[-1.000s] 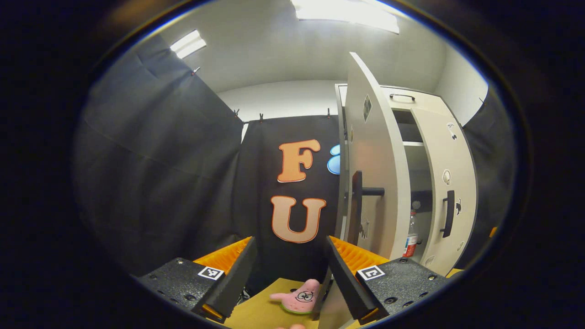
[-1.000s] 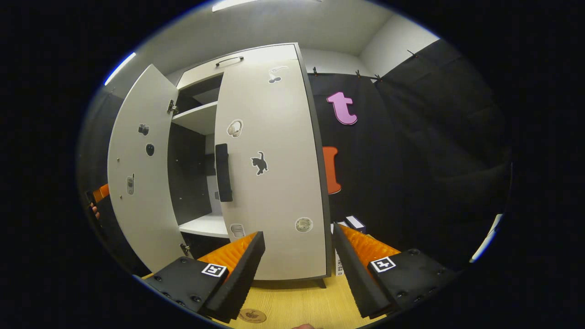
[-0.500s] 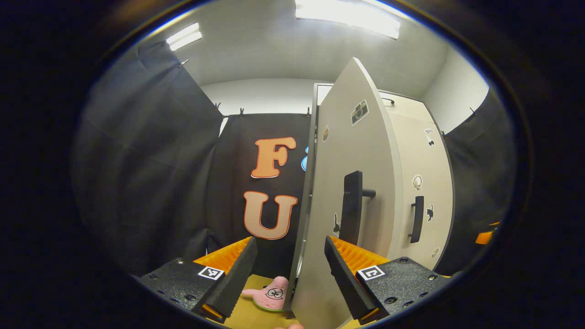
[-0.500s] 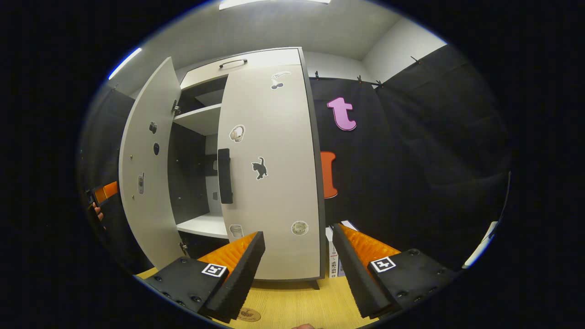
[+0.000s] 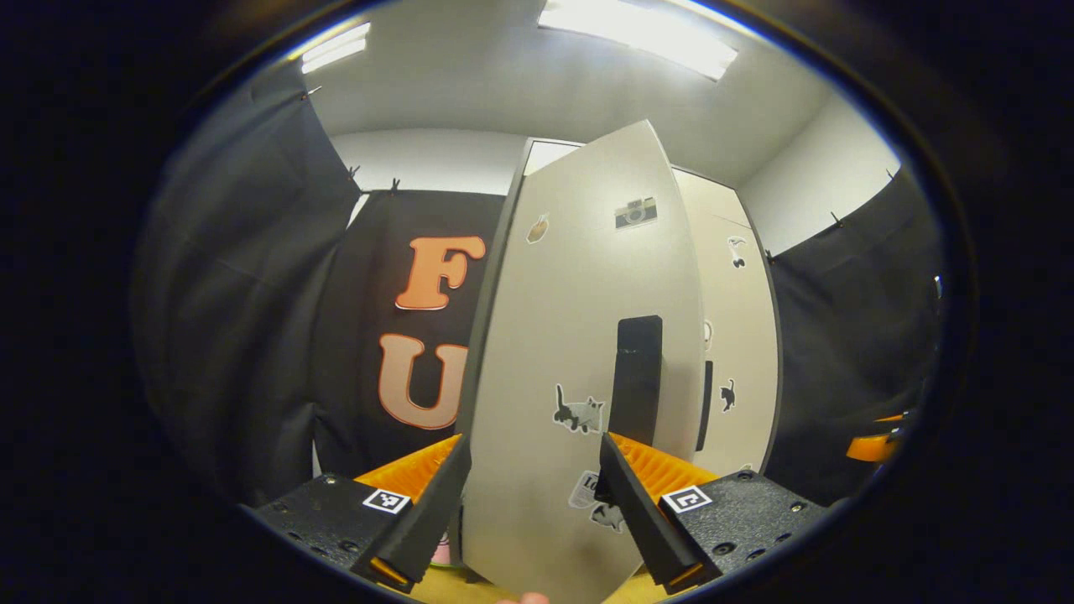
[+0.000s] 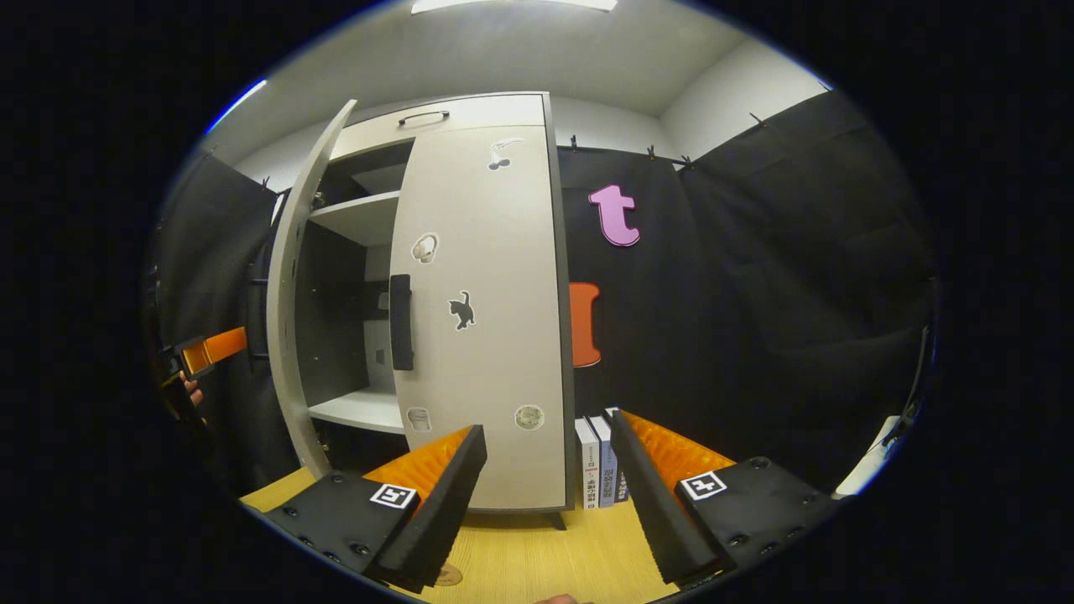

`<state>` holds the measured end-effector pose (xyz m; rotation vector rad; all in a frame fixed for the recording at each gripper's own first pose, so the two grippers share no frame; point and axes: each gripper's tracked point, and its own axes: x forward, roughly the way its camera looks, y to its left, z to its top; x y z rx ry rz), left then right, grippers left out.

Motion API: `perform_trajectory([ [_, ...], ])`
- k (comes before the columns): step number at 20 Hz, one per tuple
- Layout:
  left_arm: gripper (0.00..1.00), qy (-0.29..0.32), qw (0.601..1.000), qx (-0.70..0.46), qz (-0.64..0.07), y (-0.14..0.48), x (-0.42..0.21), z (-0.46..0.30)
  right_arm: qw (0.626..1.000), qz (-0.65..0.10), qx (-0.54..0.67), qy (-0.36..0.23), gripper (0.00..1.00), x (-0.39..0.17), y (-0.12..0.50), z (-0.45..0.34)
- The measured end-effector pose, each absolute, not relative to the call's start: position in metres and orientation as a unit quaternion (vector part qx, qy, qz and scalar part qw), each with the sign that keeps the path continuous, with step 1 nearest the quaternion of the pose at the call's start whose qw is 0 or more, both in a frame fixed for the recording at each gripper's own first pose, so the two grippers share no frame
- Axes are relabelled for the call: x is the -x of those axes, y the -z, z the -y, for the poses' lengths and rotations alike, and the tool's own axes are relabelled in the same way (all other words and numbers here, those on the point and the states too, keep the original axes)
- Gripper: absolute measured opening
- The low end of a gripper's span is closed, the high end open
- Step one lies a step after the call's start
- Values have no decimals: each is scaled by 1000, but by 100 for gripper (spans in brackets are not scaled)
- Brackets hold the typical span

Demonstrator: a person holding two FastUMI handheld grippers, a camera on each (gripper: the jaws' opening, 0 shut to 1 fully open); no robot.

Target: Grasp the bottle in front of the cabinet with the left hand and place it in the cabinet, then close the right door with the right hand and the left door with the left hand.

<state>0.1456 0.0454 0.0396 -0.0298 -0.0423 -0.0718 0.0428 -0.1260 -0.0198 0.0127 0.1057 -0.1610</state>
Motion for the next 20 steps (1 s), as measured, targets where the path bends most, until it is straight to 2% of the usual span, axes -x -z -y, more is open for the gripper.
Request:
perform_trajectory([
  [9,94,76,997,21,-2,-11,-180,-2,992,-60,-8,110,98,-29,22,142],
  [20,93,79,997,6,-7,10,-230,25,988,-63,-1,144,98,-6,21,167],
])
